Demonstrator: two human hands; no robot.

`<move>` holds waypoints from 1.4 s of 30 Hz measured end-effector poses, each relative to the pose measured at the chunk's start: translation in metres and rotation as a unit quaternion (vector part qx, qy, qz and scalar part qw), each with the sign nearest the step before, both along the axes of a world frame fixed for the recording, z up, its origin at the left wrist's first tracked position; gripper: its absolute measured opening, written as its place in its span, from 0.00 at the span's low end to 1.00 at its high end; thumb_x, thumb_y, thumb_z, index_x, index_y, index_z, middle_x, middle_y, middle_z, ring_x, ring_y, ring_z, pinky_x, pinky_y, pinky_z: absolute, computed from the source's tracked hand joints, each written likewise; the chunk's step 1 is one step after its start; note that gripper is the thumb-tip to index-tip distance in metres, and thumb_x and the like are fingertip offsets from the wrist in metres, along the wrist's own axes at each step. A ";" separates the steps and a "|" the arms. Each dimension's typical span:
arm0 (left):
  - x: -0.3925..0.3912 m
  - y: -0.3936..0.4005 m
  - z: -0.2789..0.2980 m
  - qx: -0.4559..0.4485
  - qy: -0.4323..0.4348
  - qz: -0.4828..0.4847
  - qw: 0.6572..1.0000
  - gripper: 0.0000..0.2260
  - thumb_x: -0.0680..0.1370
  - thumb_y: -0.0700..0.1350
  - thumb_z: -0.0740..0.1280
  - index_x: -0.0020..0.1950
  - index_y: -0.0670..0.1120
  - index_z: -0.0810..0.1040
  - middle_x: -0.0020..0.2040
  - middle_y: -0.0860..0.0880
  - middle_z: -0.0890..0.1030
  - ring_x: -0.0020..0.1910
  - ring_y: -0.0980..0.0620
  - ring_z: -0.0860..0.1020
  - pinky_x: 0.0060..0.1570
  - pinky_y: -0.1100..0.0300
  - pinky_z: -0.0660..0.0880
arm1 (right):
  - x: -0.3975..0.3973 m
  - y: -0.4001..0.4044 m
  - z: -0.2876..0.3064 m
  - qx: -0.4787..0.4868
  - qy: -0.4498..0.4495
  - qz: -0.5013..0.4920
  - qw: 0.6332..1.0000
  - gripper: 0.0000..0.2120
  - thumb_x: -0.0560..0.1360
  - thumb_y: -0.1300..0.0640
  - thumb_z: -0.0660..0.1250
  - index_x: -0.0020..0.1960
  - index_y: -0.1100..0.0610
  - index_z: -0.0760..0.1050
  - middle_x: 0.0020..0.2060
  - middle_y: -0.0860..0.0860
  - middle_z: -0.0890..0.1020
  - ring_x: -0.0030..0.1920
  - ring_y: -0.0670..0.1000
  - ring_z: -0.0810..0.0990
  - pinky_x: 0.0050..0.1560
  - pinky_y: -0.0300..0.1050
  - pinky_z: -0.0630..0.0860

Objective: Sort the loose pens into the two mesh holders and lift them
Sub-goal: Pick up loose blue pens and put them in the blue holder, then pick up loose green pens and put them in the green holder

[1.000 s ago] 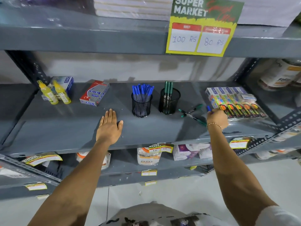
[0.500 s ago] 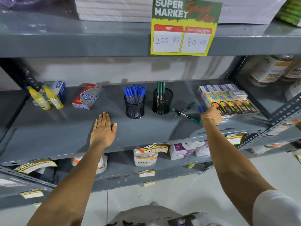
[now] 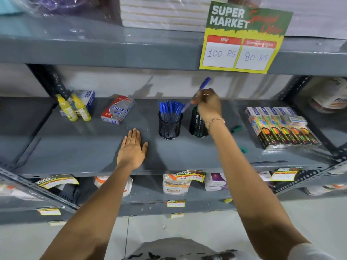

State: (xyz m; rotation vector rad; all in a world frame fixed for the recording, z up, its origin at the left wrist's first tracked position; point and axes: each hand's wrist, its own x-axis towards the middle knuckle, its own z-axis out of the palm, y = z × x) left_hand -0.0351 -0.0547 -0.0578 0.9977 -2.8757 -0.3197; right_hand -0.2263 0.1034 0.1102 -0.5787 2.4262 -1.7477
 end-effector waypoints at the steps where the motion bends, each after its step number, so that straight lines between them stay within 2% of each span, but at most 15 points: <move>1: 0.000 0.000 0.000 -0.001 0.002 -0.001 1.000 0.29 0.82 0.54 0.48 0.78 0.39 0.48 0.79 0.43 0.50 0.78 0.47 0.47 0.77 0.53 0.44 | 0.008 -0.010 -0.005 0.012 0.000 0.026 1.000 0.08 0.75 0.67 0.58 0.44 0.55 0.72 0.35 0.52 0.82 0.41 0.50 0.79 0.45 0.38 0.73; 5: 0.001 0.000 -0.001 -0.010 0.000 -0.002 1.000 0.29 0.82 0.55 0.47 0.78 0.39 0.48 0.79 0.43 0.50 0.78 0.47 0.47 0.76 0.53 0.44 | 0.026 -0.037 -0.030 0.128 0.010 0.087 0.988 0.11 0.79 0.58 0.60 0.54 0.61 0.78 0.47 0.57 0.84 0.49 0.55 0.81 0.49 0.39 0.73; 7: 0.002 -0.001 0.000 -0.008 -0.001 -0.004 1.000 0.29 0.82 0.55 0.47 0.78 0.39 0.47 0.79 0.43 0.50 0.78 0.47 0.47 0.77 0.53 0.44 | 0.031 -0.042 -0.041 0.148 -0.005 0.093 0.985 0.11 0.78 0.55 0.64 0.52 0.60 0.80 0.48 0.57 0.84 0.51 0.55 0.82 0.46 0.37 0.70; 11: 0.001 -0.001 -0.001 -0.010 -0.004 0.000 1.000 0.30 0.82 0.56 0.46 0.78 0.40 0.46 0.80 0.43 0.49 0.78 0.47 0.46 0.77 0.53 0.43 | 0.027 -0.038 -0.043 0.147 -0.018 0.066 0.987 0.10 0.75 0.54 0.68 0.52 0.58 0.80 0.50 0.55 0.84 0.51 0.53 0.81 0.49 0.37 0.73; 15: 0.000 -0.001 -0.001 -0.008 -0.018 -0.003 1.000 0.30 0.82 0.56 0.45 0.78 0.40 0.46 0.80 0.43 0.47 0.78 0.48 0.45 0.77 0.53 0.43 | 0.010 -0.010 -0.035 0.114 0.011 -0.014 0.993 0.08 0.74 0.56 0.66 0.48 0.56 0.82 0.46 0.55 0.85 0.48 0.54 0.82 0.46 0.35 0.72; 18: -0.001 -0.001 -0.002 -0.001 -0.015 -0.001 1.000 0.30 0.82 0.55 0.45 0.78 0.40 0.46 0.80 0.44 0.47 0.78 0.48 0.45 0.76 0.53 0.42 | -0.012 0.023 -0.045 0.092 -0.102 -0.095 0.986 0.09 0.75 0.54 0.64 0.49 0.57 0.80 0.44 0.55 0.82 0.43 0.54 0.80 0.46 0.41 0.75; 20: -0.001 -0.002 -0.002 0.003 -0.017 -0.002 1.000 0.30 0.82 0.56 0.45 0.78 0.40 0.45 0.80 0.43 0.47 0.78 0.48 0.45 0.76 0.53 0.42 | -0.022 0.044 -0.058 0.031 -0.251 -0.096 0.963 0.08 0.77 0.56 0.60 0.42 0.58 0.73 0.38 0.53 0.76 0.29 0.48 0.75 0.28 0.37 0.71; 22: -0.001 -0.002 -0.001 0.005 -0.020 -0.003 1.000 0.30 0.82 0.56 0.44 0.78 0.40 0.45 0.80 0.43 0.46 0.78 0.48 0.45 0.77 0.52 0.42 | -0.028 0.062 -0.072 -0.027 -0.345 -0.129 0.929 0.11 0.80 0.60 0.55 0.39 0.57 0.67 0.32 0.52 0.72 0.17 0.44 0.66 0.14 0.31 0.57; 24: 0.000 -0.002 -0.002 0.002 -0.019 -0.003 1.000 0.30 0.82 0.56 0.44 0.78 0.40 0.45 0.80 0.43 0.47 0.78 0.47 0.45 0.77 0.52 0.42 | -0.030 0.078 -0.082 -0.036 -0.388 -0.160 0.907 0.13 0.80 0.60 0.52 0.38 0.57 0.65 0.29 0.51 0.70 0.11 0.42 0.61 0.12 0.29 0.52; 27: -0.001 -0.001 -0.001 -0.001 -0.022 -0.004 1.000 0.30 0.82 0.56 0.45 0.78 0.39 0.45 0.80 0.42 0.47 0.78 0.47 0.45 0.77 0.52 0.42 | -0.027 0.098 -0.095 -0.004 -0.430 -0.168 0.887 0.19 0.81 0.56 0.51 0.32 0.56 0.65 0.23 0.49 0.68 0.09 0.44 0.58 0.14 0.28 0.50; 30: 0.000 0.000 0.001 0.001 -0.020 -0.004 1.000 0.30 0.82 0.56 0.45 0.78 0.39 0.45 0.80 0.42 0.47 0.78 0.47 0.45 0.77 0.52 0.42 | -0.030 0.106 -0.105 -0.005 -0.451 -0.176 0.875 0.18 0.81 0.52 0.49 0.36 0.57 0.67 0.27 0.50 0.68 0.08 0.43 0.59 0.14 0.26 0.49; 34: 0.001 -0.001 0.001 -0.006 -0.024 -0.007 1.000 0.30 0.82 0.56 0.45 0.78 0.39 0.45 0.80 0.43 0.47 0.78 0.47 0.46 0.76 0.53 0.42 | -0.040 0.106 -0.108 0.000 -0.430 -0.204 0.880 0.15 0.82 0.50 0.50 0.52 0.59 0.69 0.29 0.53 0.73 0.17 0.47 0.67 0.15 0.26 0.55; 38: 0.001 -0.002 0.000 -0.004 -0.030 -0.009 1.000 0.30 0.82 0.56 0.44 0.78 0.40 0.45 0.80 0.43 0.47 0.78 0.47 0.45 0.76 0.52 0.42 | -0.046 0.109 -0.111 0.011 -0.419 -0.223 0.880 0.13 0.80 0.55 0.53 0.44 0.61 0.71 0.29 0.53 0.75 0.24 0.48 0.66 0.17 0.34 0.59; 40: 0.001 -0.003 -0.001 -0.006 -0.028 -0.009 1.000 0.30 0.82 0.56 0.43 0.78 0.40 0.44 0.80 0.43 0.46 0.78 0.47 0.45 0.76 0.52 0.42 | -0.043 0.111 -0.107 0.011 -0.374 -0.238 0.896 0.12 0.79 0.57 0.56 0.43 0.62 0.73 0.31 0.54 0.78 0.28 0.50 0.71 0.25 0.41 0.66; 42: 0.001 -0.003 -0.001 -0.004 -0.029 -0.009 1.000 0.30 0.82 0.56 0.43 0.78 0.40 0.44 0.80 0.43 0.47 0.78 0.47 0.45 0.76 0.52 0.42 | -0.041 0.113 -0.097 0.036 -0.281 -0.265 0.922 0.14 0.78 0.54 0.58 0.52 0.64 0.75 0.41 0.57 0.81 0.40 0.56 0.79 0.39 0.47 0.74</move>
